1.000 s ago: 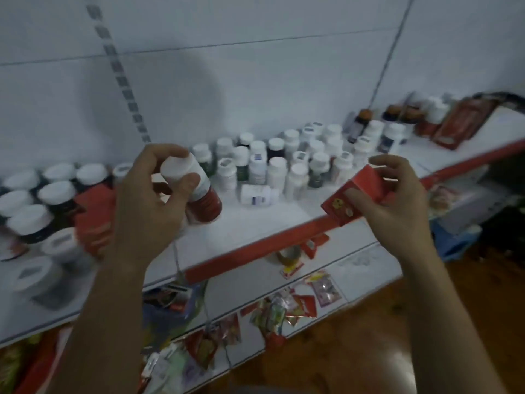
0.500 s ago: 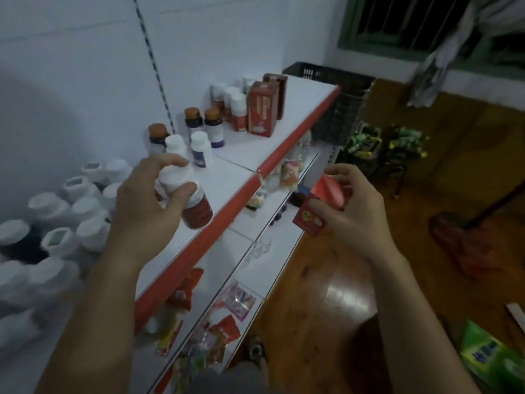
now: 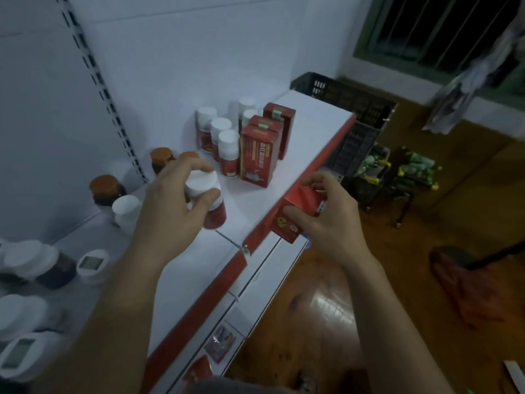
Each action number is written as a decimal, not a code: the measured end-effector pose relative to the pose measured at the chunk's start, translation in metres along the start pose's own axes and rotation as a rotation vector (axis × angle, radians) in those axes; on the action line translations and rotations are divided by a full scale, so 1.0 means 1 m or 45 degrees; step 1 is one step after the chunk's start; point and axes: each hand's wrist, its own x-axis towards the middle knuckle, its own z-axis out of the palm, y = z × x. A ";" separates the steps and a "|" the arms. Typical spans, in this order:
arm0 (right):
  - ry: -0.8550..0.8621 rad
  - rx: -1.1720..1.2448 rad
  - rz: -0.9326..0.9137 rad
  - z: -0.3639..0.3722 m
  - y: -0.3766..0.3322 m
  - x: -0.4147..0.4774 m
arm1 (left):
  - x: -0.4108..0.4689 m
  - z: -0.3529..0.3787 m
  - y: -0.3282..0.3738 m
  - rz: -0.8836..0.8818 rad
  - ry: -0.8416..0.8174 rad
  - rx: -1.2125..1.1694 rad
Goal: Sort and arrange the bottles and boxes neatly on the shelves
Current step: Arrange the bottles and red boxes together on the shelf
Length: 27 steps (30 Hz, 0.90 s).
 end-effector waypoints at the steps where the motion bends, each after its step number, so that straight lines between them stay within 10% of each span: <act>1: -0.033 -0.007 -0.024 0.008 0.001 0.015 | 0.000 0.005 -0.003 -0.033 0.017 0.015; 19: -0.325 -0.023 -0.684 0.021 0.018 0.155 | 0.025 0.068 0.029 -0.545 0.332 0.386; 27: -0.874 -0.199 -1.105 0.053 -0.024 0.147 | -0.087 0.005 0.072 -0.836 0.425 0.905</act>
